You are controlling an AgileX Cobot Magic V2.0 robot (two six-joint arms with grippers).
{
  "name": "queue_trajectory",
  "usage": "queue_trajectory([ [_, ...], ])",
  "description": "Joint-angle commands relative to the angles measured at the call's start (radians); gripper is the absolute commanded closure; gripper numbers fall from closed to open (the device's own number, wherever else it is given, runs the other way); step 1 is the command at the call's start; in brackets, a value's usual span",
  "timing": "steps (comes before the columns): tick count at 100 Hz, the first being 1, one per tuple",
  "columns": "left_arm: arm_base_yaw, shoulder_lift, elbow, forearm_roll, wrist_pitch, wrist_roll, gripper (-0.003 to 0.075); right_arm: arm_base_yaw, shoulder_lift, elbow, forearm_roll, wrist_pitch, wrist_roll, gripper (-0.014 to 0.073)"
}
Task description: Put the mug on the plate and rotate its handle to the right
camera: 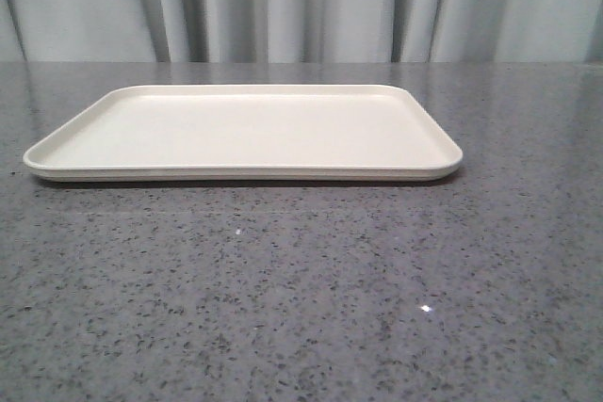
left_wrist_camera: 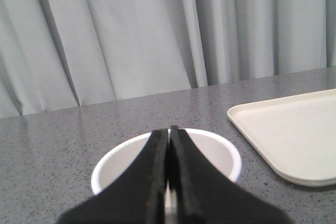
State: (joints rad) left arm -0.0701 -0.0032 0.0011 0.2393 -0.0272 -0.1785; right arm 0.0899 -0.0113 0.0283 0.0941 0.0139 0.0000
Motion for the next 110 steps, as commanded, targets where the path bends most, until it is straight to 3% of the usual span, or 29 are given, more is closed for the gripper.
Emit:
queue_trajectory([
  [1,0.002,-0.030,0.009,-0.006,-0.075,-0.006,0.0740,-0.004,-0.015,0.000,-0.010,-0.076,-0.010,0.0705],
  [19,0.002,-0.030,0.009,0.090,-0.082,-0.004,0.0740,-0.004,-0.015,0.000,-0.010,-0.076,-0.010,0.0705],
  [54,0.002,-0.030,0.007,0.088,-0.265,-0.004,0.0740,-0.004,-0.015,0.000,-0.010,-0.076,-0.010,0.0705],
  [72,0.002,-0.030,0.007,0.086,-0.295,-0.007,0.0740,-0.004,-0.015,0.000,-0.010,-0.075,-0.010,0.0705],
  [99,0.002,-0.030,-0.014,-0.119,-0.297,-0.036,0.0741,-0.004,-0.015,-0.005,-0.010,-0.110,-0.010,0.0705],
  [110,0.002,-0.030,-0.101,-0.133,-0.208,-0.046,0.0740,-0.004,-0.014,-0.049,0.005,-0.103,-0.010,0.0705],
])
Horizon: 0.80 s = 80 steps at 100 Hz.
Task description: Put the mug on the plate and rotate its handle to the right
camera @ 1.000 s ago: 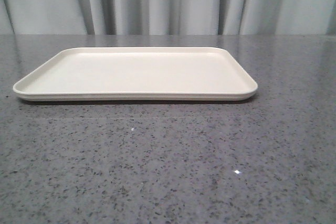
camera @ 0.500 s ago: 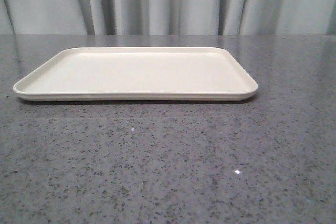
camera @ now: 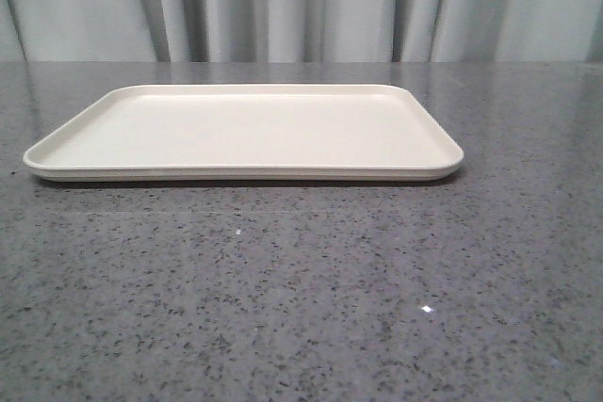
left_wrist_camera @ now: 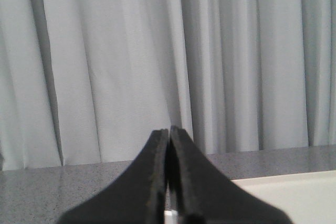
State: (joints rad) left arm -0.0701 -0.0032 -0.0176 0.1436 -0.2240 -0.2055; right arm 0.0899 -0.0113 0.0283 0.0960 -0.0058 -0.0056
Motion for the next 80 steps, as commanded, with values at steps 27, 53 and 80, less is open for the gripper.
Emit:
queue_trajectory([
  [27,0.002,0.042,-0.370,-0.037,0.263,-0.021,0.0741,-0.004,0.025,-0.252,0.002,0.014,-0.006,0.0704],
  [53,0.002,0.184,-0.614,-0.033,0.392,-0.021,0.0740,-0.004,0.195,-0.493,-0.021,0.080,-0.014,0.0704],
  [80,0.002,0.328,-0.839,-0.022,0.583,-0.021,0.0739,-0.004,0.363,-0.758,-0.037,0.195,-0.014,0.0568],
])
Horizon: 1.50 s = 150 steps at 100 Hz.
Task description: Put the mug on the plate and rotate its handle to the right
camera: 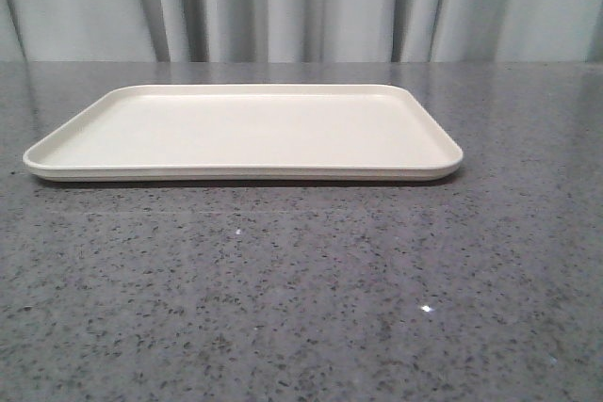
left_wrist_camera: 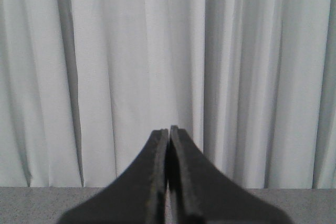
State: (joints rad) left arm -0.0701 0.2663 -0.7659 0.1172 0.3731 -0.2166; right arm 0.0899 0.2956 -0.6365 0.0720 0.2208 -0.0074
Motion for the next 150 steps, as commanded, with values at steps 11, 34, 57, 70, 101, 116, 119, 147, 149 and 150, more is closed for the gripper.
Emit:
queue_trajectory([
  [11,0.002,0.121,-0.180,0.005,0.070,-0.010,0.0724,-0.004,0.097,-0.163,-0.013,0.001,-0.013,0.0381],
  [34,0.002,0.253,-0.323,0.007,0.180,0.006,0.0506,-0.004,0.151,-0.229,-0.032,0.016,-0.013,0.0152],
  [57,0.002,0.314,-0.399,0.023,0.190,0.006,0.0328,-0.004,0.150,-0.230,-0.087,-0.012,-0.013,0.0152],
  [70,0.002,0.314,-0.403,0.042,0.187,0.006,0.0332,-0.004,0.150,-0.230,-0.088,-0.017,-0.013,0.0158],
  [101,0.002,0.314,-0.407,0.045,0.217,0.006,0.0332,-0.004,0.150,-0.230,-0.089,-0.045,-0.013,0.0158],
  [116,0.002,0.345,-0.488,0.045,0.315,-0.011,0.0332,-0.004,0.151,-0.233,-0.091,-0.051,-0.013,0.0158],
  [119,0.002,0.359,-0.515,0.045,0.347,-0.011,0.0332,-0.004,0.151,-0.236,-0.091,-0.051,-0.013,0.0158],
  [147,0.002,0.546,-0.786,0.117,0.662,0.041,0.0332,-0.004,0.210,-0.336,-0.153,0.005,-0.013,0.0158],
  [149,0.002,0.560,-0.798,0.122,0.685,0.044,0.0332,-0.004,0.216,-0.346,-0.157,0.013,-0.013,0.0158],
  [150,0.002,0.564,-0.806,0.121,0.692,0.049,0.0332,-0.004,0.219,-0.349,-0.159,0.016,-0.013,0.0158],
])
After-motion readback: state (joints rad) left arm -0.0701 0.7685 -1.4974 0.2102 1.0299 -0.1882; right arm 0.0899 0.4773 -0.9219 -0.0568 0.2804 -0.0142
